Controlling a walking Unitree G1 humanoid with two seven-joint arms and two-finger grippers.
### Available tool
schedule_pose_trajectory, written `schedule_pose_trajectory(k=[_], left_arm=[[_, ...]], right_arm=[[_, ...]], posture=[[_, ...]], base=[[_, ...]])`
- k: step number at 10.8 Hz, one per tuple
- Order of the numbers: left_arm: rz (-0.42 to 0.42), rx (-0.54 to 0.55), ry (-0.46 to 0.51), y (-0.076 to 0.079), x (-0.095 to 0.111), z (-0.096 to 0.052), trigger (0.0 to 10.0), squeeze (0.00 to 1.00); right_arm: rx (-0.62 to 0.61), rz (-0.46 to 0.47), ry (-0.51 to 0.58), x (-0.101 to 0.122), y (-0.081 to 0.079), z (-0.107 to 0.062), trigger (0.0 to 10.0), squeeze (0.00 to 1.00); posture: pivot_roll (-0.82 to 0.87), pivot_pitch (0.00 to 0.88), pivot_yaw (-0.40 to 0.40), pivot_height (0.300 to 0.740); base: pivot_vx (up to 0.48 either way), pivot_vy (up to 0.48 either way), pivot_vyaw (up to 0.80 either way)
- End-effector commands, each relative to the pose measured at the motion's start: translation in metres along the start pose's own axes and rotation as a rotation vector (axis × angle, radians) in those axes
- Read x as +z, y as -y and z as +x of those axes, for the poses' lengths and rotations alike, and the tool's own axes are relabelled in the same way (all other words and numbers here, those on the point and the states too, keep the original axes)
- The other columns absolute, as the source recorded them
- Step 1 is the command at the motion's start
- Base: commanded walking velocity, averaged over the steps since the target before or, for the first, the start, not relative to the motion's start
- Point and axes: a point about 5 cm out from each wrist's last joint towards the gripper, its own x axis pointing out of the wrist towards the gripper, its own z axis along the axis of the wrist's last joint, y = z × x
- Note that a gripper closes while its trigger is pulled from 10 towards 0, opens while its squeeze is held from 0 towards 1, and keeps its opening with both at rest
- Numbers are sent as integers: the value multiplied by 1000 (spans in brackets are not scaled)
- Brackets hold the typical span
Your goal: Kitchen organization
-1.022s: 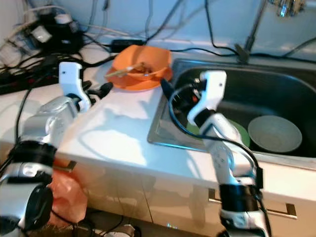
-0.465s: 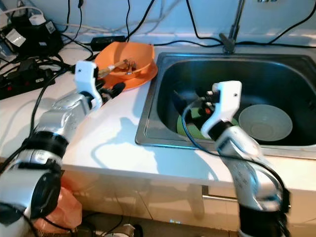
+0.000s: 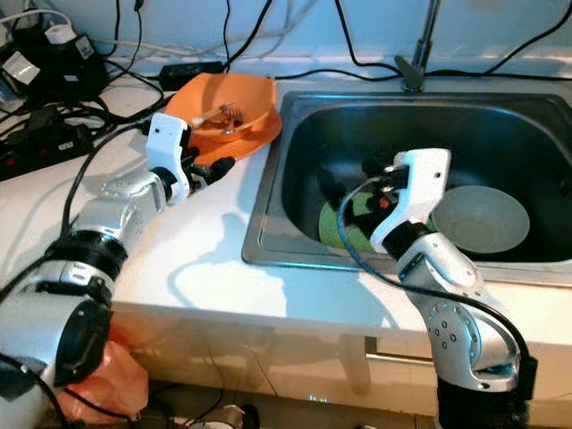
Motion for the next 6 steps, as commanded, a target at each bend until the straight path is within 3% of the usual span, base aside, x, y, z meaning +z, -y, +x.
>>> schedule_pose_trajectory(k=[1,3,5,6], left_arm=[[9,-19,-91,-1,-13,-1,10000,0],[2,-51,-111,-2,-15,-2,10000,0],[22,-83,-128,0,-16,-2,10000,0],[20,-148,-153,5,-22,-3,10000,0]], right_arm=[[-8,30,23,5,-1,0,10000,0],[-33,44,72,11,4,1,10000,0],[-27,22,60,10,4,2,10000,0],[-39,0,-4,4,7,2,10000,0]], posture=[[26,138,109,740],[31,137,110,740],[36,136,107,740],[39,135,106,740]], base=[[0,0,0],[0,0,0],[0,0,0],[0,0,0]])
